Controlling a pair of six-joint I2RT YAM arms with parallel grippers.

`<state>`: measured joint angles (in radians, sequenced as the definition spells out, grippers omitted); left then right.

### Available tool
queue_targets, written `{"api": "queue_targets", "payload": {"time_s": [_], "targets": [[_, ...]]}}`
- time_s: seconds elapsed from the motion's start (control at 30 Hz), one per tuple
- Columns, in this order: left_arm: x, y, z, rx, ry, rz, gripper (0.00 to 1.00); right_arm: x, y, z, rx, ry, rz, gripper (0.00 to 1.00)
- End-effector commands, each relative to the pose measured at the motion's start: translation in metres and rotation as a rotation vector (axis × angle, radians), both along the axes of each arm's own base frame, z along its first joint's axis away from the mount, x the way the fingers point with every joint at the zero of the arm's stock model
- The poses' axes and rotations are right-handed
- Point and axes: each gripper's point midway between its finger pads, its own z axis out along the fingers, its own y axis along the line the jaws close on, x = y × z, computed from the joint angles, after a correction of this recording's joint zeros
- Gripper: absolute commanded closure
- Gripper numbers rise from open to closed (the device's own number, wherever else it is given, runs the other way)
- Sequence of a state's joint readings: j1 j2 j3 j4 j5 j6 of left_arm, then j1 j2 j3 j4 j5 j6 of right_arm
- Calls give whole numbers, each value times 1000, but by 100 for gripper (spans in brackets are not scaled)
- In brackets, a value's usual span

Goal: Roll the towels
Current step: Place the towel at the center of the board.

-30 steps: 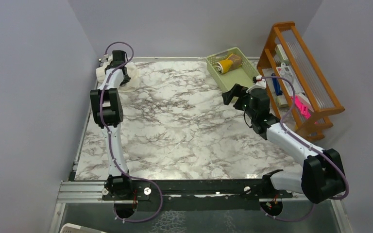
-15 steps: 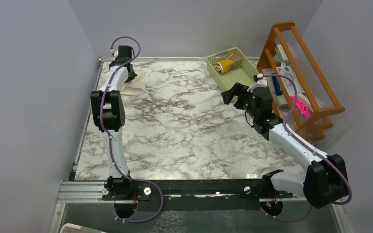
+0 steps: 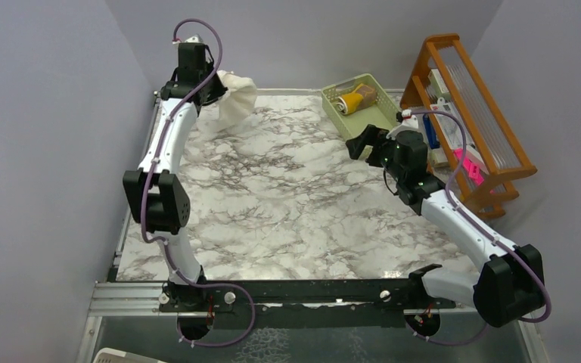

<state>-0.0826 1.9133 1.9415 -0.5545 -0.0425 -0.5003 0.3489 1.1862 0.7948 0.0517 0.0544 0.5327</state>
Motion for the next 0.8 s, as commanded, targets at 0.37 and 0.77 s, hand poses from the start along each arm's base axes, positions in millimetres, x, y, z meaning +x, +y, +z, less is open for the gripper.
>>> {"api": "queue_targets", "payload": {"time_s": [0.37,0.77], "targets": [[-163,-37,-11,-107,37,-306,53,-1,1,-20,-41,49,4,0],[-208,-4,-100,23,251,-227,48,-46,111,-76,-372,11,436,2]]}}
